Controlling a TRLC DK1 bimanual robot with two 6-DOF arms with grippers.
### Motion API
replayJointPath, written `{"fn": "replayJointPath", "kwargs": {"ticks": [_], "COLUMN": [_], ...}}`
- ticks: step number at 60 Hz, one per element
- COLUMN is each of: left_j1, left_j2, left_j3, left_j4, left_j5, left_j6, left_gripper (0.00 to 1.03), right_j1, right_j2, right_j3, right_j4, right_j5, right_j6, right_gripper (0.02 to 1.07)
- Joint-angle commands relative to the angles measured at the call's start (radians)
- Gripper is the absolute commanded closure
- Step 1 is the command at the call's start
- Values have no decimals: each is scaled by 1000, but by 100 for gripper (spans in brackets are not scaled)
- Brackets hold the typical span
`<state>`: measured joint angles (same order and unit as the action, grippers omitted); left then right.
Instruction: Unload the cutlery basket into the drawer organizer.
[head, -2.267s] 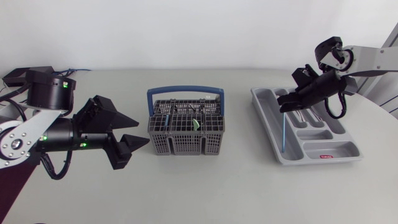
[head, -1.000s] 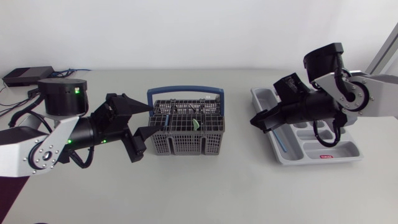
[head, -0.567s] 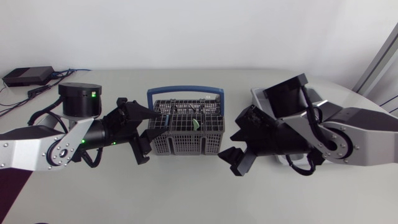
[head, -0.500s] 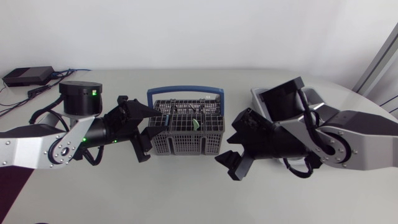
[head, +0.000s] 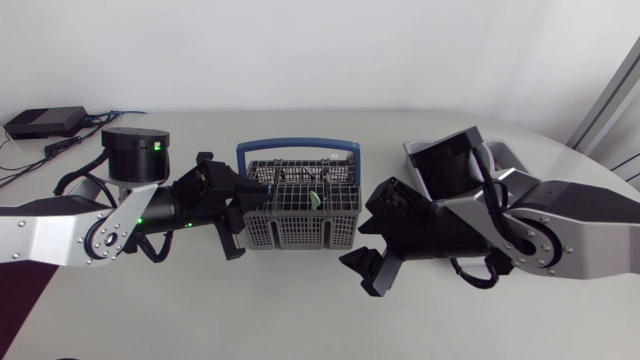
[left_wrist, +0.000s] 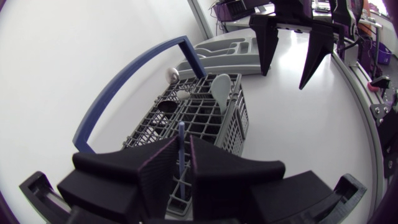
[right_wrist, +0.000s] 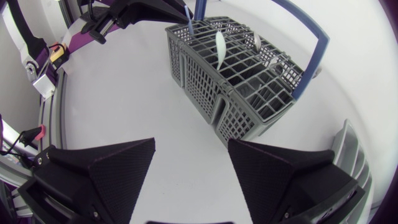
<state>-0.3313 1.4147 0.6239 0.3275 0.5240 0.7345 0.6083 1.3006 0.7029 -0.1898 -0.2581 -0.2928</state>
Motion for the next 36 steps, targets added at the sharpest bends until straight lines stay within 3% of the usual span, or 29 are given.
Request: {"fn": "replayJointPath", "kwargs": {"ticks": [1, 8, 36], "left_j1": [5, 5, 41], "left_j2": [20, 18, -117], "left_j3": [36, 34, 43], "left_j4": [1, -1, -48], "left_j5": [27, 41, 65], "left_j6": [14, 19, 6], "left_gripper": [84, 89, 89], "right_j1": [10, 10, 34], "right_j2": [2, 2, -35], "right_j3": [-6, -8, -3], "right_j4": [9, 7, 0], "right_j5": [5, 5, 6], "right_j6": [-6, -6, -3], "right_gripper": [22, 22, 22]}}
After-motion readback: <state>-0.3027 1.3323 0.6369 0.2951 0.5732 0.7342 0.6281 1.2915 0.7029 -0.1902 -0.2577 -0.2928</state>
